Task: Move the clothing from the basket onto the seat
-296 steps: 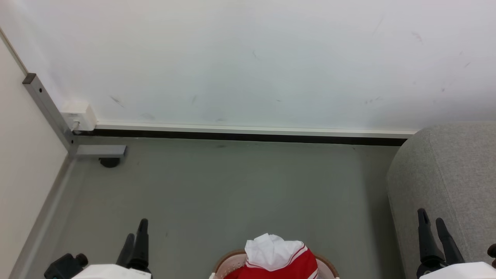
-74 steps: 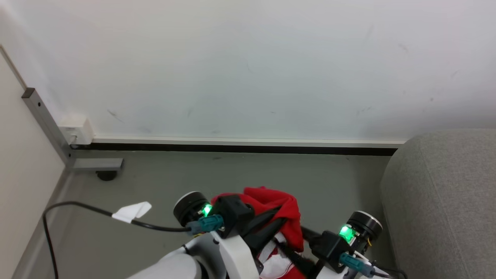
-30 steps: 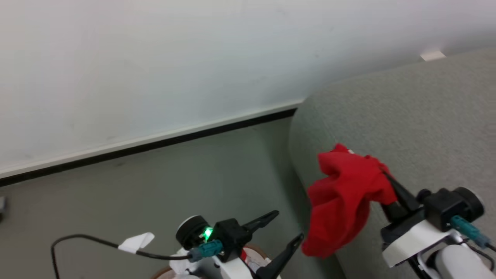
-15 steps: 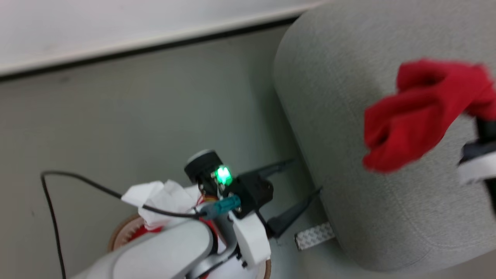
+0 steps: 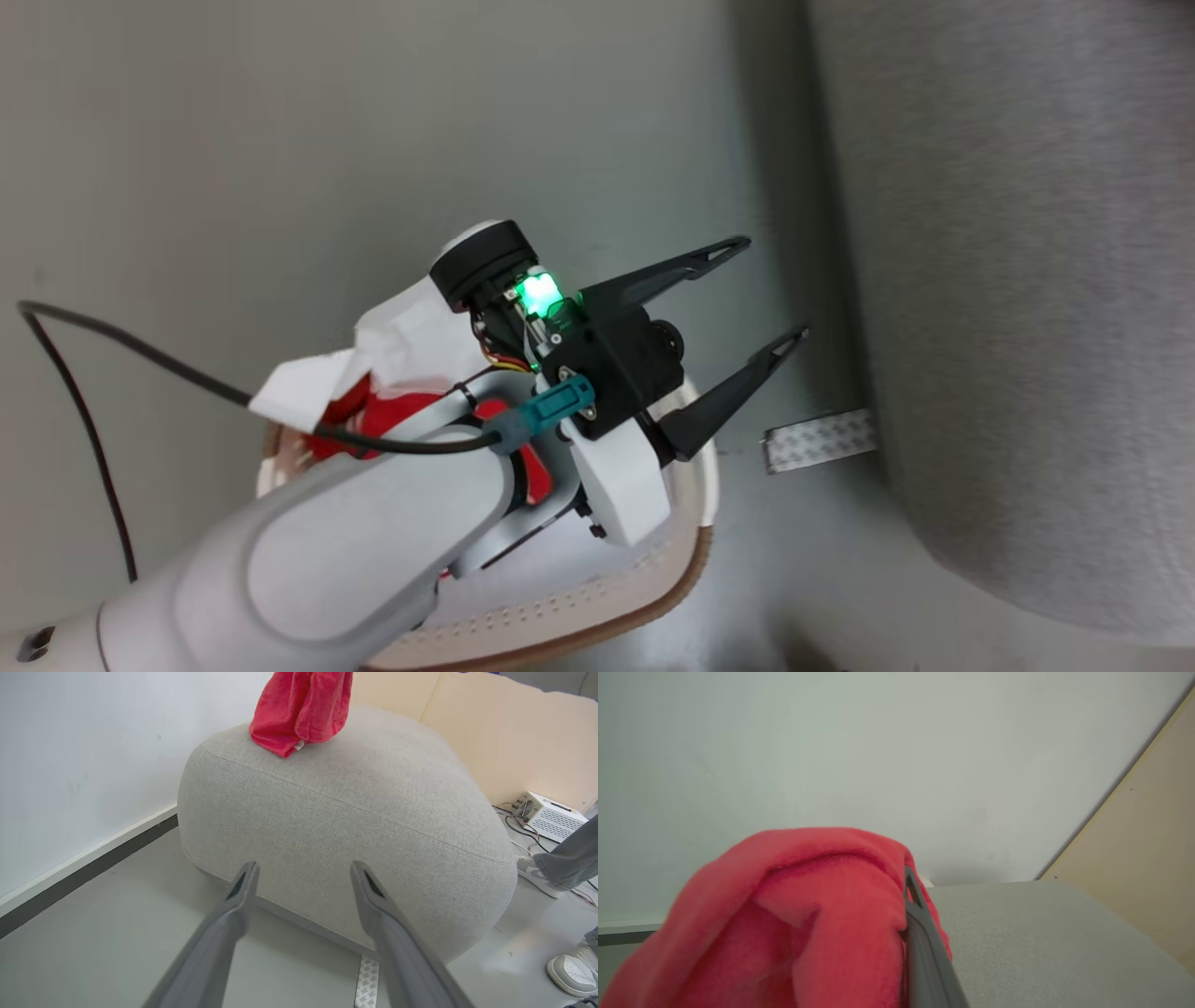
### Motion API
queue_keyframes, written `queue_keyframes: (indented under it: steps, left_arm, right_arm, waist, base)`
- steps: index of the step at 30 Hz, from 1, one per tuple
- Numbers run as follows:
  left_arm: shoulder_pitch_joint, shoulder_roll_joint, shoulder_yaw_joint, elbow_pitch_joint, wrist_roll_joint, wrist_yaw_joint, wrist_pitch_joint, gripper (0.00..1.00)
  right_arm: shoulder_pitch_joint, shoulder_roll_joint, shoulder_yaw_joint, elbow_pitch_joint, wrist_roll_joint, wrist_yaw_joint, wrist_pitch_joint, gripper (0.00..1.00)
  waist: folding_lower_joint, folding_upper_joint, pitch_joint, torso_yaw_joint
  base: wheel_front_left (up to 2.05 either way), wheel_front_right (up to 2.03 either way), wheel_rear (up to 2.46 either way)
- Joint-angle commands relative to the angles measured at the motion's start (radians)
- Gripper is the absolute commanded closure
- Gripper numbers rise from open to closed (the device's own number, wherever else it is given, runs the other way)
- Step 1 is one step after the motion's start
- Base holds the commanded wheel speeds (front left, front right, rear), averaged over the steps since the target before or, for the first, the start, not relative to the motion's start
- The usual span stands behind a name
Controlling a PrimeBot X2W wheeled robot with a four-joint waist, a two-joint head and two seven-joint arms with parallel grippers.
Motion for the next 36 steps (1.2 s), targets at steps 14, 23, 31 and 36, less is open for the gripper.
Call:
queue_keyframes:
  steps: [14, 23, 31, 36]
  left_arm:
    - [0.138, 0.076, 0.011, 0.046, -0.044, 0.054, -0.080, 0.00]
    - [0.332, 0.097, 0.055, 0.109, -0.121, 0.152, -0.210, 0.00]
    - [0.529, 0.071, 0.159, 0.176, -0.181, 0.243, -0.279, 0.00]
    - [0.671, 0.031, 0.299, 0.187, -0.147, 0.268, -0.279, 0.00]
  right_arm:
    - [0.179, 0.144, -0.164, 0.298, -0.226, -0.002, -0.207, 0.00]
    - [0.471, 0.213, -0.056, 0.085, -0.177, -0.002, -0.224, 0.00]
    - [0.726, 0.286, 0.068, -0.193, -0.137, -0.002, -0.225, 0.00]
    - [0.854, 0.319, 0.146, -0.289, -0.110, -0.002, -0.223, 0.00]
  waist:
    - [-0.0006, -0.0001, -0.094, 0.029]
    - [-0.0006, -0.0001, -0.339, 0.047]
    - [-0.0006, -0.0001, -0.533, 0.138]
    - [-0.0006, -0.0001, -0.614, 0.213]
  base:
    - [0.00, 0.00, 0.00]
    - [0.00, 0.00, 0.00]
    - [0.00, 0.00, 0.00]
    - [0.00, 0.00, 0.00]
